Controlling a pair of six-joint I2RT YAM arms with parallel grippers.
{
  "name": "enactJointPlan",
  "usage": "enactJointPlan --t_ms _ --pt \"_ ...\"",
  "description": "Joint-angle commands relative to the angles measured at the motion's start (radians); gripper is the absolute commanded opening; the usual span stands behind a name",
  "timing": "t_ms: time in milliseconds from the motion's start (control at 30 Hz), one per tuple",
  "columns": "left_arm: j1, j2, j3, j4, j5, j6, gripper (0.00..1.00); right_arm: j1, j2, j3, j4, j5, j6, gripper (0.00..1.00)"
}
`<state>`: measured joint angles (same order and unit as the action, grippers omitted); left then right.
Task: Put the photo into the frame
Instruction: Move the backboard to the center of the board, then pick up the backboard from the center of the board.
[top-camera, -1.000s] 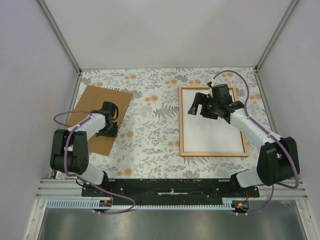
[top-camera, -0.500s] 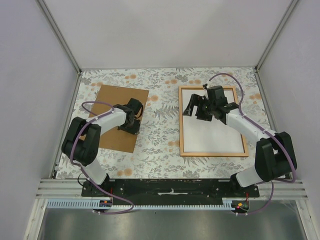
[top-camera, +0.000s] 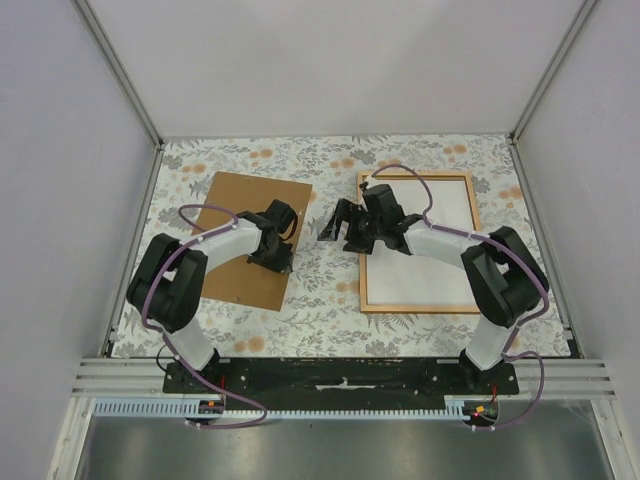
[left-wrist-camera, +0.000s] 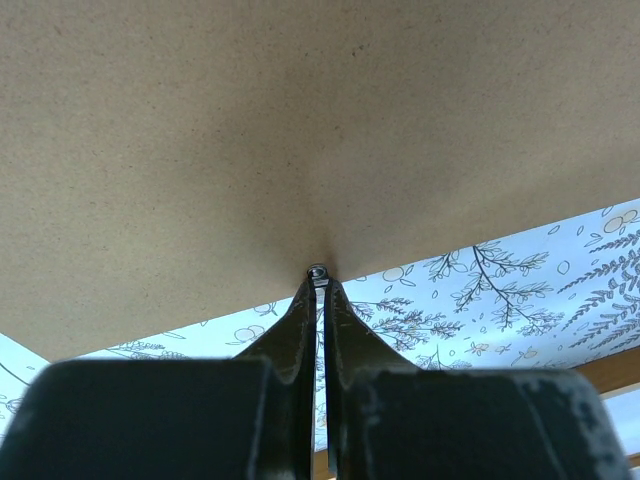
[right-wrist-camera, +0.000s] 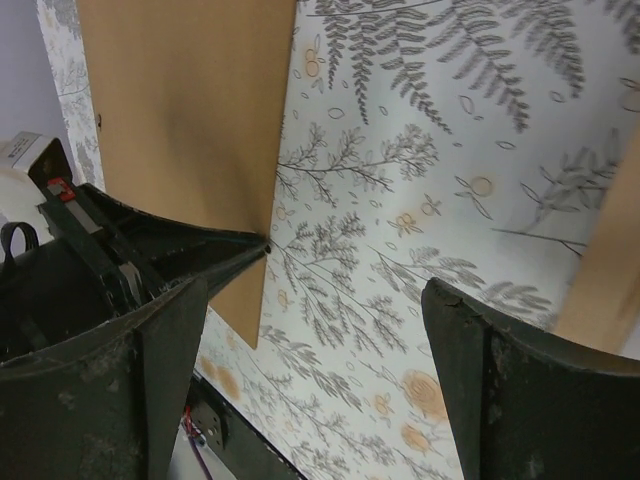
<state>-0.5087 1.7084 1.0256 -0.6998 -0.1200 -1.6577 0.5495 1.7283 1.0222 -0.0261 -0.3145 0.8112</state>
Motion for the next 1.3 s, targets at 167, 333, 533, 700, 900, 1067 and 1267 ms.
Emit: enactJointPlan --t_ms 167,333,533,700,900,1067,1267 --pt "-0.008 -0.026 0.019 0.017 0.054 0.004 0.02 0.046 0.169 0.110 0.181 -0.011 0.103 0.95" --pt "-0.008 -0.050 0.007 0.023 0.069 0.013 0.02 0.067 0.201 0.127 0.212 -0.009 0.128 0.95" --pt "-0.008 -0.076 0.016 0.023 0.085 0.021 0.02 0.089 0.232 0.154 0.224 -0.006 0.147 0.95" --pt "-0.011 -0.099 0.025 0.022 0.100 0.030 0.02 0.093 0.258 0.173 0.244 -0.008 0.169 0.95" --pt "-0.010 -0.127 0.027 0.020 0.108 0.032 0.02 0.101 0.298 0.210 0.262 -0.005 0.195 0.93" --pt "-0.011 -0.147 0.028 0.020 0.115 0.039 0.02 0.109 0.365 0.249 0.311 -0.014 0.235 0.89" --pt "-0.011 -0.167 0.019 0.020 0.148 0.050 0.02 0.112 0.421 0.277 0.425 -0.032 0.301 0.77"
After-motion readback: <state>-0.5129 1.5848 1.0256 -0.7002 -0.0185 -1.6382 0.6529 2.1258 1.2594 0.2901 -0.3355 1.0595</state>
